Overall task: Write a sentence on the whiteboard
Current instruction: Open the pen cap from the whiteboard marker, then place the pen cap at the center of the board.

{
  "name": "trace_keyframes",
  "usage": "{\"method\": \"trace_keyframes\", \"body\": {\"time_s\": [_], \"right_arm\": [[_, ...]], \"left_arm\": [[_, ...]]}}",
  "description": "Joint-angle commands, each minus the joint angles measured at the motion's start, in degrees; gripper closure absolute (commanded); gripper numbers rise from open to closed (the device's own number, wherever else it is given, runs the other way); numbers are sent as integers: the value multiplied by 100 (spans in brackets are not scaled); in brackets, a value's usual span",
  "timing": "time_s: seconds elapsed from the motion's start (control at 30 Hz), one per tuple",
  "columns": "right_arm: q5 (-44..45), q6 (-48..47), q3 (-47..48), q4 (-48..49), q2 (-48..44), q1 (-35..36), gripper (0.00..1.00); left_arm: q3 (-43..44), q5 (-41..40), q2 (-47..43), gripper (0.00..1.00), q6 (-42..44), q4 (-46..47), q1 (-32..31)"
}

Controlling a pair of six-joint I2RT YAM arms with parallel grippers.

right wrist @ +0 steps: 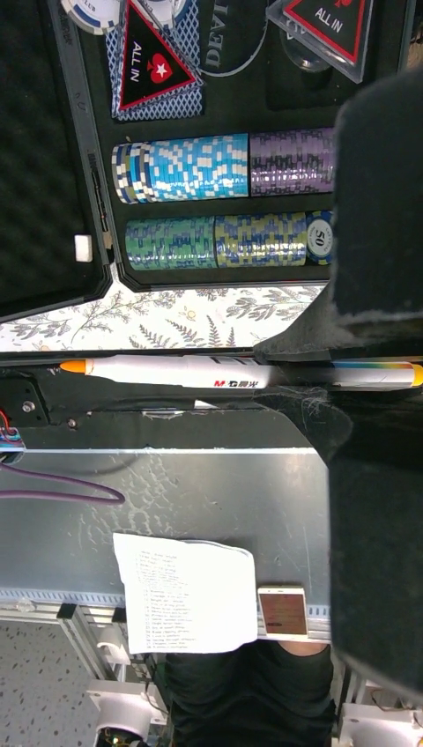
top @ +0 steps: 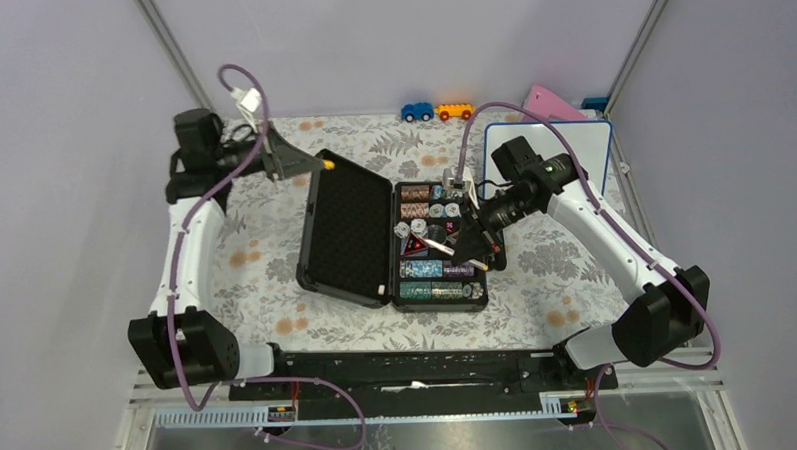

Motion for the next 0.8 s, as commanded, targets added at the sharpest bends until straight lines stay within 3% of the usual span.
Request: {"method": "trace_keyframes", "body": {"time_s": [0.0,0.07,0.17,0.43,0.77], "right_arm": [[-88,323,90,214,-200,-38,100],[-30,535,72,379,-214,-38,100],[15,608,52,431,-228,-38,100],[9,703,-57,590,-223,-38,100],[2,648,-170,590,-230,-38,100]], "left_arm": [[1135,-2105,431,100,1699,-1450,854],[1315,-3229,695,100,2111,-1757,1110],[1006,-3974,921,100,2178,-1814,1465],[109,-3378,2068,100,2968,-2636,1805],[-546,-3699,2771,96,3448,-2658,1878]]}}
